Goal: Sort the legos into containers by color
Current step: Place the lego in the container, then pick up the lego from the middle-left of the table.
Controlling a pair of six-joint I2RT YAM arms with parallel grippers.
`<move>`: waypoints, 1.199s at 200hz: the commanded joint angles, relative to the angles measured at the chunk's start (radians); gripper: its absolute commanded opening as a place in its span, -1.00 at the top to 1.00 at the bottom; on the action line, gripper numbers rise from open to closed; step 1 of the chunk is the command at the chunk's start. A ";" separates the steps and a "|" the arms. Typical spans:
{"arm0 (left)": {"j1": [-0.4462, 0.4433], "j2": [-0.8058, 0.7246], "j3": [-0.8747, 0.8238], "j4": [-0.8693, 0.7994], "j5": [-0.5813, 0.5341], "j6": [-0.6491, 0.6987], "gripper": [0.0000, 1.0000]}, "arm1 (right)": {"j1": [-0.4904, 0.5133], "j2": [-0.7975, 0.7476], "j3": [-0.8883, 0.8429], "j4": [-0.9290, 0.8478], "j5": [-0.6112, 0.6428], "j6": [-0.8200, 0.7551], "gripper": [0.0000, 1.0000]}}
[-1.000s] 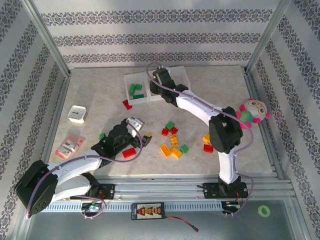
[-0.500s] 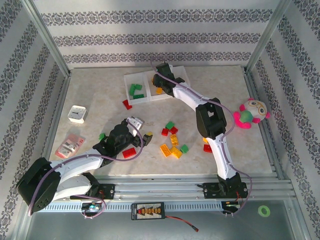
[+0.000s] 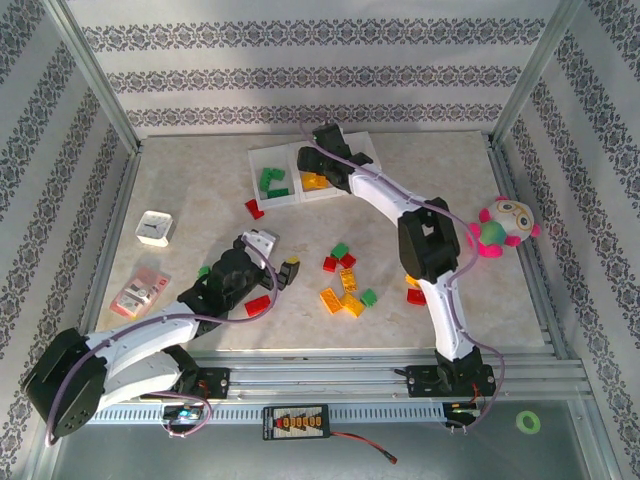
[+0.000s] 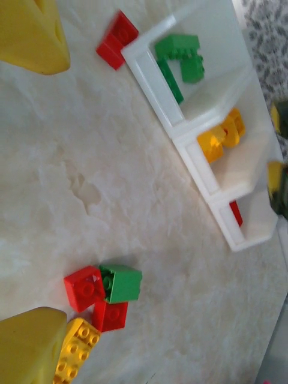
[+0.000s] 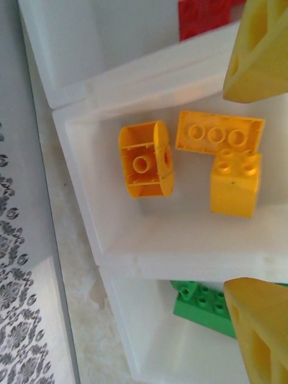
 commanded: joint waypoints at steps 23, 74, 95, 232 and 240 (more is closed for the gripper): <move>0.017 -0.047 0.123 -0.360 -0.227 -0.227 -0.99 | 0.044 -0.309 -0.309 0.182 -0.056 -0.135 -0.67; 0.155 0.000 0.228 -0.666 -0.299 -0.424 -0.99 | 0.128 -0.603 -0.652 0.266 -0.101 -0.273 -0.82; 0.255 0.047 0.265 -0.788 -0.314 -0.562 -0.89 | 0.176 -0.671 -0.726 0.265 -0.091 -0.313 -0.85; 0.555 0.367 0.272 -0.698 -0.088 -0.613 -0.64 | 0.325 -0.637 -0.750 0.223 0.031 -0.391 -0.95; 0.558 0.384 0.270 -0.690 -0.070 -0.611 -0.63 | 0.325 -0.639 -0.753 0.223 0.036 -0.390 -0.95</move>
